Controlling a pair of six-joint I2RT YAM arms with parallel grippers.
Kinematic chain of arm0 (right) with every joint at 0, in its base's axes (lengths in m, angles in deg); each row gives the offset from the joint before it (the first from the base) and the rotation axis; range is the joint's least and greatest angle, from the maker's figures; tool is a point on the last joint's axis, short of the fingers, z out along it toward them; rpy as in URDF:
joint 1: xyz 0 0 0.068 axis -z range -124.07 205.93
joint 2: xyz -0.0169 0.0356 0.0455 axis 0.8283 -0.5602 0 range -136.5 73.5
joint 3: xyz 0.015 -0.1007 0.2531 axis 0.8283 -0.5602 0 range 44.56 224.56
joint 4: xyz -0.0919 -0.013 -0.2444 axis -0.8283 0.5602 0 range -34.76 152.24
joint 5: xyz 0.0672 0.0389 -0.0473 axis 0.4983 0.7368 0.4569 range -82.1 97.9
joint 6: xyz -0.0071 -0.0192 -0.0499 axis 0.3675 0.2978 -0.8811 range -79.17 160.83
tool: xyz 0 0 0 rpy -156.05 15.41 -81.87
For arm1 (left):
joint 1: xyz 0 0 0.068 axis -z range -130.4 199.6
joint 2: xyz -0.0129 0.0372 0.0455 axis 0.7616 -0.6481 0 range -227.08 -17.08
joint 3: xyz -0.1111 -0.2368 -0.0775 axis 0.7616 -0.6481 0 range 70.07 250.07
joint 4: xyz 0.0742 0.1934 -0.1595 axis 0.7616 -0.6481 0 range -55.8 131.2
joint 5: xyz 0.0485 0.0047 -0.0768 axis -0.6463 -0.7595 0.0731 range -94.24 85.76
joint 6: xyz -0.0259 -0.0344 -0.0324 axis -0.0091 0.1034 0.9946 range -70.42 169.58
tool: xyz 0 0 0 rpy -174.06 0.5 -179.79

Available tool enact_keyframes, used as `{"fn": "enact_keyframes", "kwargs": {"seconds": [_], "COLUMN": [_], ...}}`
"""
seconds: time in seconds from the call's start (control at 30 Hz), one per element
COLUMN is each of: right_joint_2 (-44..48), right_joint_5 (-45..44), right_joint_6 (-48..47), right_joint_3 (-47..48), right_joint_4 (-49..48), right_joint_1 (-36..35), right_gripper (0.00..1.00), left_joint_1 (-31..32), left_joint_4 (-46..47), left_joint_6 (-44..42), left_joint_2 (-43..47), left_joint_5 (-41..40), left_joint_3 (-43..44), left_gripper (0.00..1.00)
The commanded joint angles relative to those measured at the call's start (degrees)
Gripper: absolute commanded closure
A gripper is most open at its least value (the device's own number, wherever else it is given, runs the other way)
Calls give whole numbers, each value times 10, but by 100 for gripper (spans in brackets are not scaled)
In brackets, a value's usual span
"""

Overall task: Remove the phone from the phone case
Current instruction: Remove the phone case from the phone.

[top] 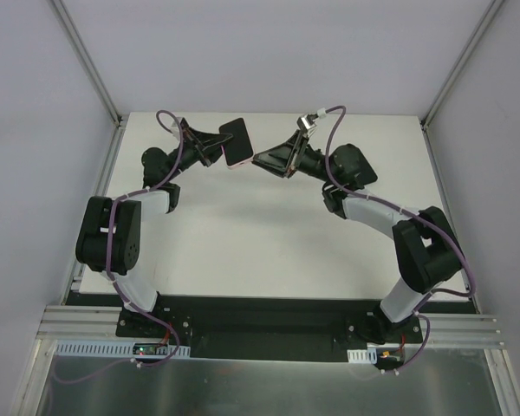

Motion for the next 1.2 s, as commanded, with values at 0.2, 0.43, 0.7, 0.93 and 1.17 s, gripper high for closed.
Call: {"fn": "enact_keyframes", "kwargs": {"seconds": [0.2, 0.43, 0.7, 0.93, 1.17], "right_joint_2": [-6, -16, -13, -12, -18], "right_joint_5": [-10, -7, -4, -7, -11], "right_joint_6": [12, 9, -7, -11, -10], "right_joint_3": [58, 61, 62, 62, 63], "right_joint_4": [-151, -137, -103, -86, -80], "right_joint_1": [-3, 0, 2, 1, 0], "right_gripper": [66, 66, 59, 76, 77], "left_joint_1": [1, 1, 0, -4, -5], "left_joint_4": [-13, -46, -62, -72, -93], "left_joint_6": [-83, -108, -124, -134, -150], "left_joint_2": [28, 50, 69, 90, 109], "left_joint_5": [16, 20, 23, 27, 33], "left_joint_3": [6, 18, 14, 10, 12], "left_gripper": [100, 100, 100, 100, 100]}}
